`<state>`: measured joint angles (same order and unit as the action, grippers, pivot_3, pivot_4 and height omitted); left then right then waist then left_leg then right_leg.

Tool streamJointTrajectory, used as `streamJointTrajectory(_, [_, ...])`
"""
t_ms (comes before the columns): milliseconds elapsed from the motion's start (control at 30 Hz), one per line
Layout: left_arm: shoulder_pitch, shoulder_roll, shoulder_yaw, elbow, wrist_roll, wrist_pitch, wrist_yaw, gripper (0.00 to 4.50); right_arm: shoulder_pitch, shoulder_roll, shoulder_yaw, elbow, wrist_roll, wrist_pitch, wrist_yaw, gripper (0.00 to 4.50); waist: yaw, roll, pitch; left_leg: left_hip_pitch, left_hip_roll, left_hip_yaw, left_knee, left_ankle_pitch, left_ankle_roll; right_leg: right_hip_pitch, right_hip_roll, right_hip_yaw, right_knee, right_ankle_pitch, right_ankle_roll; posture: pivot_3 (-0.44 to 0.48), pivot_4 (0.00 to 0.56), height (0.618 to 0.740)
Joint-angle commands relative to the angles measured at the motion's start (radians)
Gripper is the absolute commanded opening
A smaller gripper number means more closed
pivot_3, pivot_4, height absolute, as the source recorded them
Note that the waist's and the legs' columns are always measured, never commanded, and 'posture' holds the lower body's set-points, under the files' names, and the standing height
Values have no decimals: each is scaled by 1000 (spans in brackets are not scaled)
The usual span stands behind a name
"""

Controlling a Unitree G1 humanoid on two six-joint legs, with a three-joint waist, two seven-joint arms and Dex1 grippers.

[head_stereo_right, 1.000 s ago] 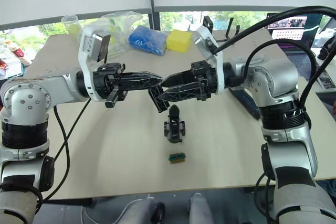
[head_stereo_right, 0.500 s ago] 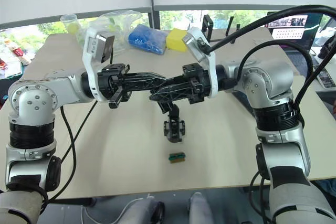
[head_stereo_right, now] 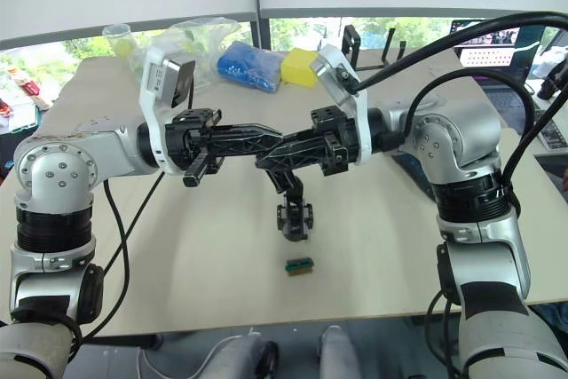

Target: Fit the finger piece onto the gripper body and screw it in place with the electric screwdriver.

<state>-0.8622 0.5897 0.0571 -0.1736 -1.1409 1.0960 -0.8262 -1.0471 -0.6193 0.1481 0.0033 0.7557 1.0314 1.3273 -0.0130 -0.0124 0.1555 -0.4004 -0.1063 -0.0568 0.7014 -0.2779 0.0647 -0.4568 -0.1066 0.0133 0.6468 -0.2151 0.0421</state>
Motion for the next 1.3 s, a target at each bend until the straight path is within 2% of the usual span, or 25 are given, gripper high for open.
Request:
streamJointTrajectory(33, [-19, 21, 23, 5, 22, -1, 4, 0, 5, -29, -2, -43, -11, -76, 74, 332, 0, 0, 0, 0, 0, 0, 0, 0, 0, 0, 0, 0, 0, 0, 0, 0, 150, 737])
streamJointTrajectory(67, [-19, 23, 19, 5, 28, 0, 5, 0, 12, -30, 2, -46, -23, -98, 76, 332, 0, 0, 0, 0, 0, 0, 0, 0, 0, 0, 0, 0, 0, 0, 0, 0, 150, 737])
streamJointTrajectory(167, [-18, 34, 15, 12, 32, 3, -22, 1223, 33, -20, 0, -50, -55, -167, 74, 332, 0, 0, 0, 0, 0, 0, 0, 0, 0, 0, 0, 0, 0, 0, 0, 0, 150, 737])
streamJointTrajectory(267, [1, 94, -14, 2, 104, -55, -118, 2553, 65, -3, -17, -49, -78, -245, 68, 332, -1, 0, 0, 0, 0, 0, 0, 0, 0, 0, 0, 0, 0, 0, 0, 0, 150, 737])
streamJointTrajectory(400, [148, 230, -144, -69, 355, -298, -303, 4459, 151, -5, -40, -56, -117, -381, 76, 332, -5, 1, 0, 1, 0, 1, -2, 0, 0, 0, 0, 0, 0, 0, 0, 0, 150, 737])
streamJointTrajectory(533, [290, 256, -271, -59, 602, -562, -359, 4500, 216, -21, -51, -68, -140, -443, 77, 332, 1, 1, 0, 1, 0, 1, -3, 0, 0, 0, 0, 0, -2, 0, 0, 0, 150, 737])
streamJointTrajectory(733, [353, 95, -378, 79, 780, -700, -282, 4500, 281, -65, -36, -98, -162, -482, 98, 332, 25, 1, 0, -1, -1, 1, 0, 1, 1, 0, -1, -1, -5, 0, -1, 0, 150, 737])
streamJointTrajectory(1100, [343, -180, -414, 310, 902, -833, -198, 4500, 327, -83, -28, -142, -166, -473, 77, 332, 26, 0, 0, -2, -1, 1, 2, 1, 1, 0, -1, -1, -3, 0, 0, 0, 150, 737])
streamJointTrajectory(1300, [344, -251, -410, 365, 933, -875, -188, 4500, 345, -84, -31, -152, -174, -476, 66, 332, 25, 0, 0, -2, -1, 1, 3, 0, 1, 0, -1, -1, -3, 0, 0, 0, 150, 737])
